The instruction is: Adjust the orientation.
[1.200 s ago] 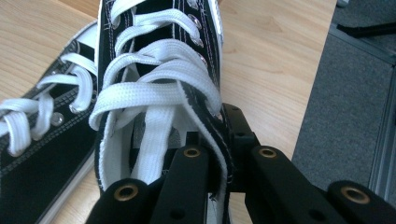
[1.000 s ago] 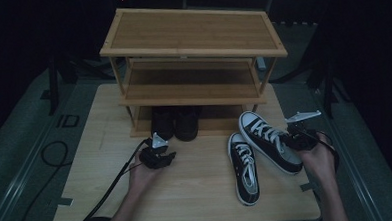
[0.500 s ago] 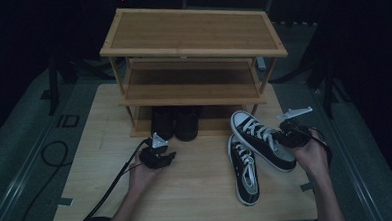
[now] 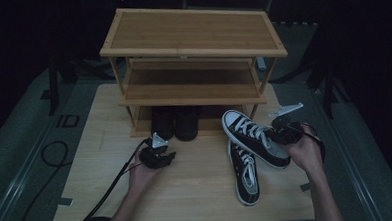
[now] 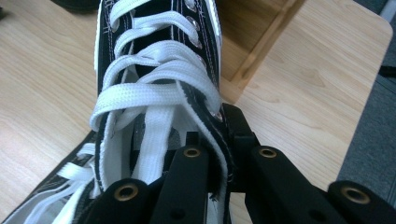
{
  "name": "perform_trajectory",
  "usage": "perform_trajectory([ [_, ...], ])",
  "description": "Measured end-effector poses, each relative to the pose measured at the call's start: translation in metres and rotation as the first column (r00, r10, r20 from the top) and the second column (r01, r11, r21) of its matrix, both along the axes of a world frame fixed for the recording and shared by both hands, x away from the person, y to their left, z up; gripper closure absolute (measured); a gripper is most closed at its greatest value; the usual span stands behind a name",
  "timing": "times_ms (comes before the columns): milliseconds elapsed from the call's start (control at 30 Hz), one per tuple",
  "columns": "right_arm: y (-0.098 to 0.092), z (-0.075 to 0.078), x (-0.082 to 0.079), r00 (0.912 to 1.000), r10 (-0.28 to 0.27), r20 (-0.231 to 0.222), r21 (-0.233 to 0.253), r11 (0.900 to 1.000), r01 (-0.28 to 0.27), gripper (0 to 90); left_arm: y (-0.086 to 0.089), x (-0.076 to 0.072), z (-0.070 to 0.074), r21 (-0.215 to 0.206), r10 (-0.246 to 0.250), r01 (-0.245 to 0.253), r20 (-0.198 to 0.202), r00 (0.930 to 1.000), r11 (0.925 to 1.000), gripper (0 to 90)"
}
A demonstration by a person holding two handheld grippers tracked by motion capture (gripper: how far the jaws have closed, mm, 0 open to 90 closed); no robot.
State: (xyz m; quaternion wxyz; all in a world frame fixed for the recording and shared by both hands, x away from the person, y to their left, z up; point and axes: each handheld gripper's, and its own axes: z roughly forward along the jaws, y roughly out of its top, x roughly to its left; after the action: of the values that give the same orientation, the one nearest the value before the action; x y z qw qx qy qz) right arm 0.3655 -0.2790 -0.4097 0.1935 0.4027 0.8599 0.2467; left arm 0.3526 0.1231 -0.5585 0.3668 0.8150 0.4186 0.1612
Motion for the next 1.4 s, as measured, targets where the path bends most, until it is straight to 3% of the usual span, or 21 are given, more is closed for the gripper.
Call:
perform_trajectory([
  [800,0.031,0.018,0.002,0.9954,0.096,0.01,0.017,0.995,-0.096,88.3,0.0,0.0,0.0,-0.004,0.002,-0.002,-0.002,1.0,1.0,55.9],
  [1400,0.053,0.034,0.003,0.9863,0.165,0.01,0.036,0.986,-0.165,88.3,0.0,0.0,0.0,0.0,-0.002,0.002,-0.003,1.0,1.0,55.6],
])
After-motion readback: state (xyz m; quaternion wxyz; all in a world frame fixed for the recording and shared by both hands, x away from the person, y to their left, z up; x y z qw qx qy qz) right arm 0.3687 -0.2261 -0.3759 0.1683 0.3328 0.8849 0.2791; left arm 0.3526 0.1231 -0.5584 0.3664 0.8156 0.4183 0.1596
